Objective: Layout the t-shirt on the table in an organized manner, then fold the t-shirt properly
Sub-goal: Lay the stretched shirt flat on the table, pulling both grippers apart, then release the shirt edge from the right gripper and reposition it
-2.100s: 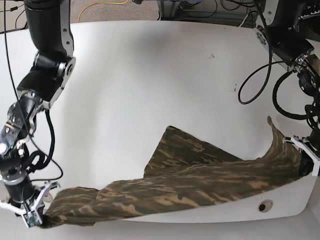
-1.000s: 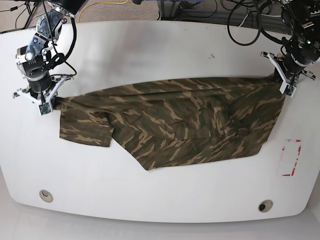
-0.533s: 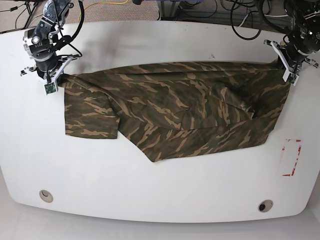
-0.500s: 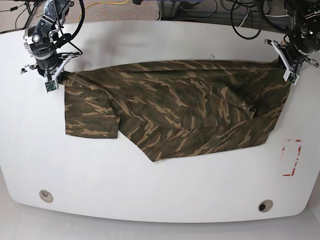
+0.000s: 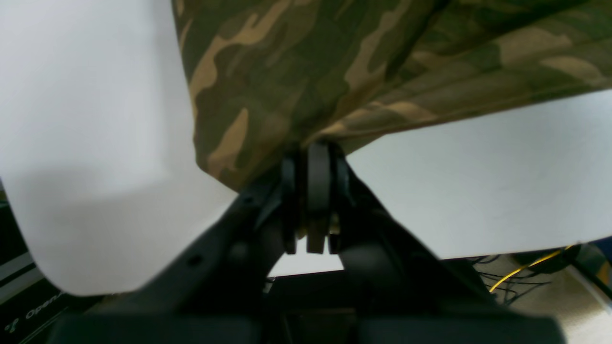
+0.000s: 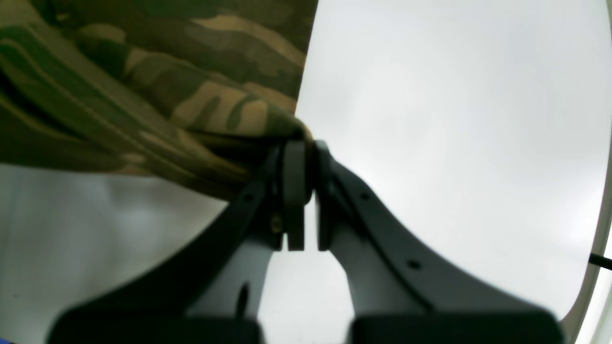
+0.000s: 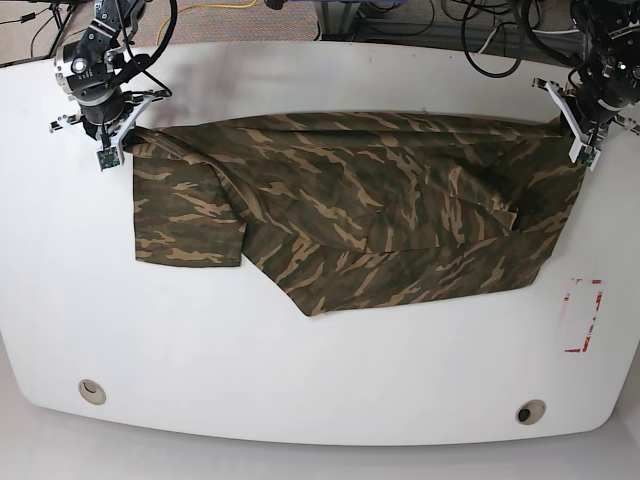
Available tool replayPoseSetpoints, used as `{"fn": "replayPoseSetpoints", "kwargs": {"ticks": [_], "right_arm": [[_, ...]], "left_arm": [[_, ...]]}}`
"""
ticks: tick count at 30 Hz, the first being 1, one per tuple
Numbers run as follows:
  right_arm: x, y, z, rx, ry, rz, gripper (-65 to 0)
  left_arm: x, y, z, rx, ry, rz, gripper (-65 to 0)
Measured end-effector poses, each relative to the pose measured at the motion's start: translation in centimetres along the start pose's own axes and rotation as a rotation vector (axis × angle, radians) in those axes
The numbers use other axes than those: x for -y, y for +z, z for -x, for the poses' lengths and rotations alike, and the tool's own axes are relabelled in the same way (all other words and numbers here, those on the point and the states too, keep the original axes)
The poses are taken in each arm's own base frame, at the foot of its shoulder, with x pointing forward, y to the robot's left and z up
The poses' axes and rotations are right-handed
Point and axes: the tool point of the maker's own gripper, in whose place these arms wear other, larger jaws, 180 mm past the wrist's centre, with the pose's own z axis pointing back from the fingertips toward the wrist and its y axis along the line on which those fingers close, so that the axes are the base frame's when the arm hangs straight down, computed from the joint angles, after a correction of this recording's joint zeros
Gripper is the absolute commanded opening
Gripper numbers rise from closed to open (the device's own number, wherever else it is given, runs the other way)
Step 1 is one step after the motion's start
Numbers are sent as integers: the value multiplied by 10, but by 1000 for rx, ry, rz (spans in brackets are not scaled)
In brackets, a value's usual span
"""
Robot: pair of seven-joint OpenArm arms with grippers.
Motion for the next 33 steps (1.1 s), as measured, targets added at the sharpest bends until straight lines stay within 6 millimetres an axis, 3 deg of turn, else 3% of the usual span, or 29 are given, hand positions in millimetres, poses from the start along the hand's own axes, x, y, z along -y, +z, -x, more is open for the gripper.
{"fn": "replayPoseSetpoints", "kwargs": {"ticks": [22,25,30,33], "right_arm": [[-9,-5,25,-65,-13,-34,-644],[-10,-6,28,-71,-14,-37,-580],[-12,-4,37,-94,-17,-40,-358],[-15,-3,43,-108,-29,-40,-314]], "left_arm": [[2,0,7,-16,-1,6,-650],[2,0,7,-17,-1,6,-650],[2,1,9,-26,-4,2,-650],[0,1,10,-31,-7,-2,-650]]}}
